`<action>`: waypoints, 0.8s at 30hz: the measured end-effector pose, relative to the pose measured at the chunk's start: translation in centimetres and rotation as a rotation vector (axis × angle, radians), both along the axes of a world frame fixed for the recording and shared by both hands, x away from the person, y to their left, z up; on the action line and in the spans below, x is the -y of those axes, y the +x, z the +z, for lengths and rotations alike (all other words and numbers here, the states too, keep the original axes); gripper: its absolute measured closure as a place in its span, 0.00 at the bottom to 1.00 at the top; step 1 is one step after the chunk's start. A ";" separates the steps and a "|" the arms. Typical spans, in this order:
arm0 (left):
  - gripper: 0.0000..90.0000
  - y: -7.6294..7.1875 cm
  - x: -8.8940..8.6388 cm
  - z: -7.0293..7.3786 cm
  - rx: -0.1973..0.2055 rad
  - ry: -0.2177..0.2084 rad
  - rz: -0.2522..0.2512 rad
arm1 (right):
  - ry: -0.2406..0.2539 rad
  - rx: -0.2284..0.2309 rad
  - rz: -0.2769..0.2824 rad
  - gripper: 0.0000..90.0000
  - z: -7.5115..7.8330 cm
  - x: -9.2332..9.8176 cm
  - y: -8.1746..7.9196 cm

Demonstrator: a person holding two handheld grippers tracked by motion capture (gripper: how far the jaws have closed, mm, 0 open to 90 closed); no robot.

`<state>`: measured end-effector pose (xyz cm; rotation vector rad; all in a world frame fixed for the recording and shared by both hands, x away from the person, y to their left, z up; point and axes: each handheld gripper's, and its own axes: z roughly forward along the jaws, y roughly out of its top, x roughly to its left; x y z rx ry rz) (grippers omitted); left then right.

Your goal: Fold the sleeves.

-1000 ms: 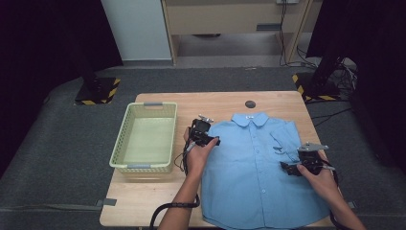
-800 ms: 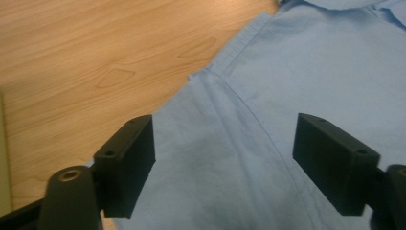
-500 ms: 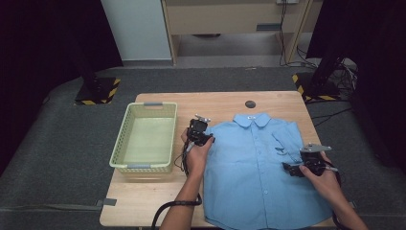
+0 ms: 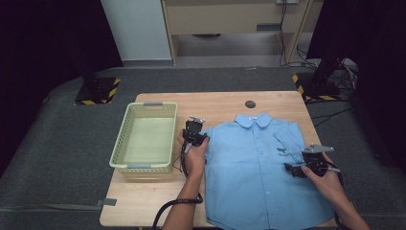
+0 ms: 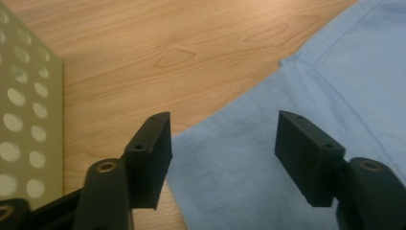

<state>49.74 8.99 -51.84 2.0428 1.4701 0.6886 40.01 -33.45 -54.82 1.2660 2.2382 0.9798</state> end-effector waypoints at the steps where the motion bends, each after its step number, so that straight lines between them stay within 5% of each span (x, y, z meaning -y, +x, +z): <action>1: 0.37 0.0 -0.1 -0.1 -0.003 -0.010 0.006 | 0.000 0.000 0.000 0.05 0.0 0.0 0.0; 16: 0.22 0.2 -0.7 -1.1 -0.047 -0.061 0.024 | 0.000 0.000 0.000 0.05 0.0 0.0 0.0; 20: 0.28 -0.3 -0.5 -1.2 -0.023 -0.083 0.013 | 0.000 0.000 0.000 0.05 0.0 0.0 0.0; 24: 0.54 -1.0 0.0 -1.2 0.007 -0.091 -0.023 | 0.000 0.000 0.001 0.05 0.0 0.0 0.0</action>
